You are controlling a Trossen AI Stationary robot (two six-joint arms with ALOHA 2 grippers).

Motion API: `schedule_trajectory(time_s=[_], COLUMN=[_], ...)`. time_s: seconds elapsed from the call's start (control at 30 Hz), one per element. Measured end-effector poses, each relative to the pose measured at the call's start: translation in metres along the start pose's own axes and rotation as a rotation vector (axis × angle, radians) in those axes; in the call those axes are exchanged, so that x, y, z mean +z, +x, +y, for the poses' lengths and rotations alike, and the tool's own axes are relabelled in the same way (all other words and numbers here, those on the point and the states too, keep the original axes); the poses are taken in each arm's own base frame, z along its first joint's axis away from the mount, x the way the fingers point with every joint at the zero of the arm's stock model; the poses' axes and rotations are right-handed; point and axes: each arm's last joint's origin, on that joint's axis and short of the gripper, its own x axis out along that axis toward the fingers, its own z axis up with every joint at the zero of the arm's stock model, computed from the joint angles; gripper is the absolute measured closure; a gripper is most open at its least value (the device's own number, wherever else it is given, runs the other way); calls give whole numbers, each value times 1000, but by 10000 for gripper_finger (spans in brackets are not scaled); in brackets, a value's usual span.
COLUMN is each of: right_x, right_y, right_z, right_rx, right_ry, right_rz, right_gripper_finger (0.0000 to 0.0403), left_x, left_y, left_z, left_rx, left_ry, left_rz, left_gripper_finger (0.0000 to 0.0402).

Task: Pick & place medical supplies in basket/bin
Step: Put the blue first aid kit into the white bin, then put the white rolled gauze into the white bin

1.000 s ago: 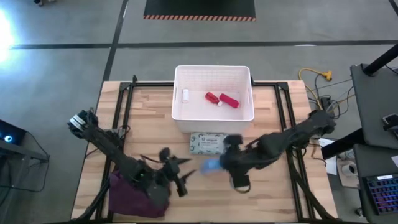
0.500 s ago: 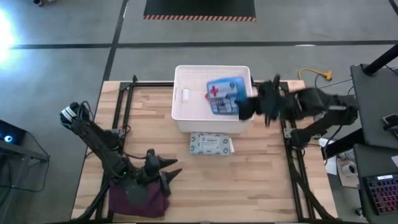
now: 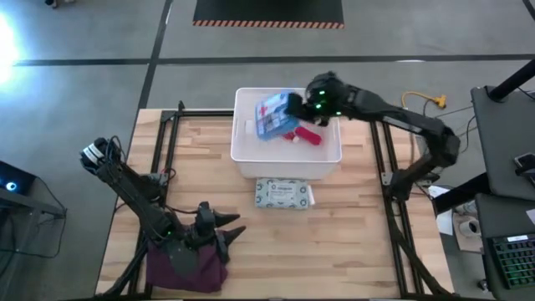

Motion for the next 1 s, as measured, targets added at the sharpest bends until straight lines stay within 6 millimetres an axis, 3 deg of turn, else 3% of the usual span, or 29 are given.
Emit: schedule_trajectory(time_s=[0.1, 0.2, 0.33, 0.4, 0.5, 0.63, 0.83, 1.0], right_x=[-3, -7, -6, -4, -6, -33, -123, -202], right_y=[35, 57, 57, 43, 4, -55, -113, -127], right_z=[-15, -21, -21, -15, 4, 21, 12, -9], right_rx=[3, 19, 1, 8, 51, 44, -124, -212], right_ry=[76, 101, 37, -37, -213, -525, -958, -1151], right_rz=[124, 200, 213, 176, 86, 32, 143, 160], right_gripper_finger=[176, 161, 143, 138, 136, 136, 137, 140], left_x=[0, 0, -1, -1, -1, -5, -15, -28], left_y=[0, 0, 0, 0, 0, 1, 6, 9], left_z=[0, 1, 2, 2, 2, 6, 19, 34], left_rx=[6, 8, 9, 10, 11, 20, 46, 65], left_ry=[-3, -2, 2, 2, 6, 24, -6, -15], left_rz=[-13, -14, -13, -13, -12, -7, 2, 34], left_gripper_finger=[207, 207, 207, 207, 207, 207, 207, 207])
